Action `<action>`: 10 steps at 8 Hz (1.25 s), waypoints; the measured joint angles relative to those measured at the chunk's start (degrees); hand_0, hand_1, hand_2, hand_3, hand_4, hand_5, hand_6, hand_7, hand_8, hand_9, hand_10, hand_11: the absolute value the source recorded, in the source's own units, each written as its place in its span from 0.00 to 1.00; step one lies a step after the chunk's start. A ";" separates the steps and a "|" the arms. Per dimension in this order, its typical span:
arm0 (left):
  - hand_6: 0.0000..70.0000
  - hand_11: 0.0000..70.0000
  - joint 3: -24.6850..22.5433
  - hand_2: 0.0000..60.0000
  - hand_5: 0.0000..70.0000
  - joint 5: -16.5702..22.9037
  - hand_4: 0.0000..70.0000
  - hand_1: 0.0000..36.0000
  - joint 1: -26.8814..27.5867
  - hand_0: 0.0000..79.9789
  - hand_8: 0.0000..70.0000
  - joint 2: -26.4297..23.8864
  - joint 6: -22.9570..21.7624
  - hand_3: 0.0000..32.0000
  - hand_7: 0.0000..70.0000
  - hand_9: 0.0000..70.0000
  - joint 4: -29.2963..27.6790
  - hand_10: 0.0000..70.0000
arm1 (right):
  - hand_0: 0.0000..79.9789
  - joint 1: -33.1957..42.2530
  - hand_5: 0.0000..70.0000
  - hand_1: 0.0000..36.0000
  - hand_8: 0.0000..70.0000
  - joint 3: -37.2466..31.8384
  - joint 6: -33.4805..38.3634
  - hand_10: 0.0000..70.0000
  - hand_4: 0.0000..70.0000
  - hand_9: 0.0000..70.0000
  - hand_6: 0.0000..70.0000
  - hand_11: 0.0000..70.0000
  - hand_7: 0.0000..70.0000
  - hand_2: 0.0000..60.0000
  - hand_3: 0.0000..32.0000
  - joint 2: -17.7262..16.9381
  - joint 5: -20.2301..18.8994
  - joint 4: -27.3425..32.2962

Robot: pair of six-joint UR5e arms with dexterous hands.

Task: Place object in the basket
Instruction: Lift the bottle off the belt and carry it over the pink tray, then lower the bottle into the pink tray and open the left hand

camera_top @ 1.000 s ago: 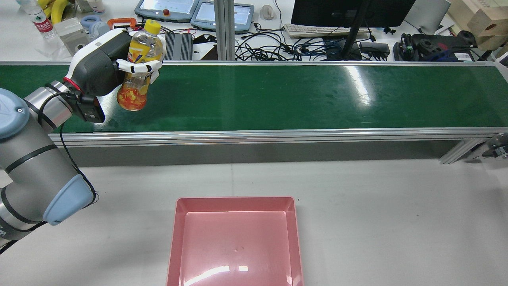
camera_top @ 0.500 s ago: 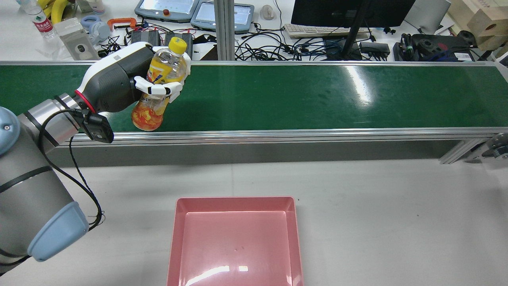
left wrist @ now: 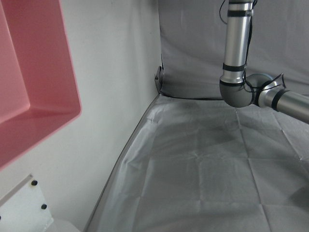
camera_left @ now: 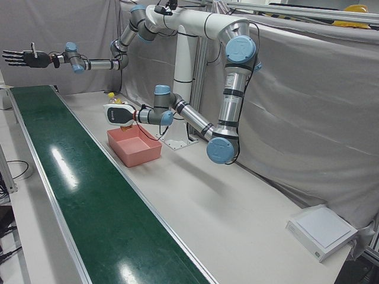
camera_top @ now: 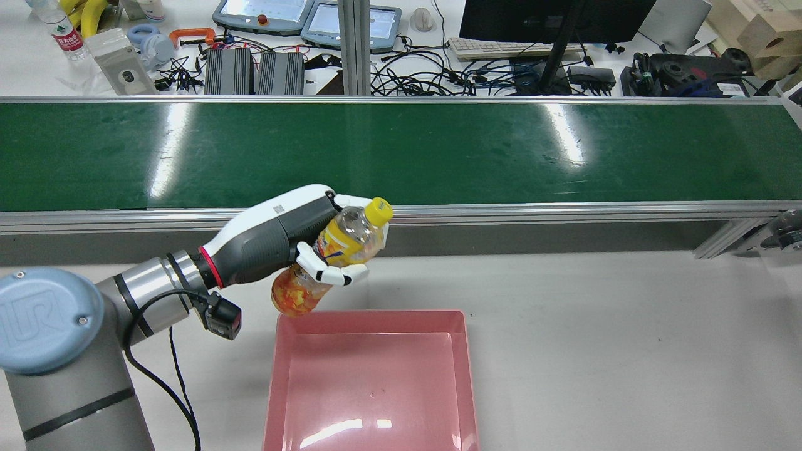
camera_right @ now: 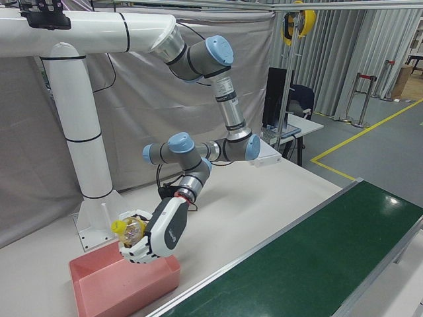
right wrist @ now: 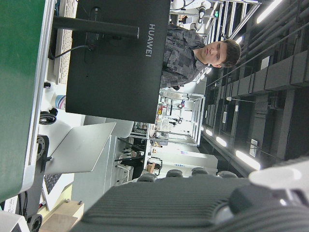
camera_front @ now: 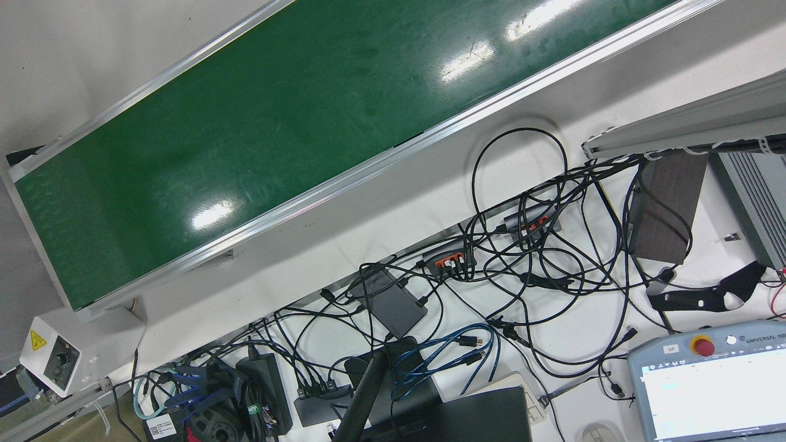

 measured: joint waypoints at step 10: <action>0.00 0.10 -0.40 0.00 0.00 -0.53 0.00 0.28 10.53 0.58 0.00 -7.15 7.38 0.00 0.00 0.00 7.87 0.05 | 0.00 0.00 0.00 0.00 0.00 -0.08 0.00 0.00 0.00 0.00 0.00 0.00 0.00 0.00 0.00 0.00 0.00 0.00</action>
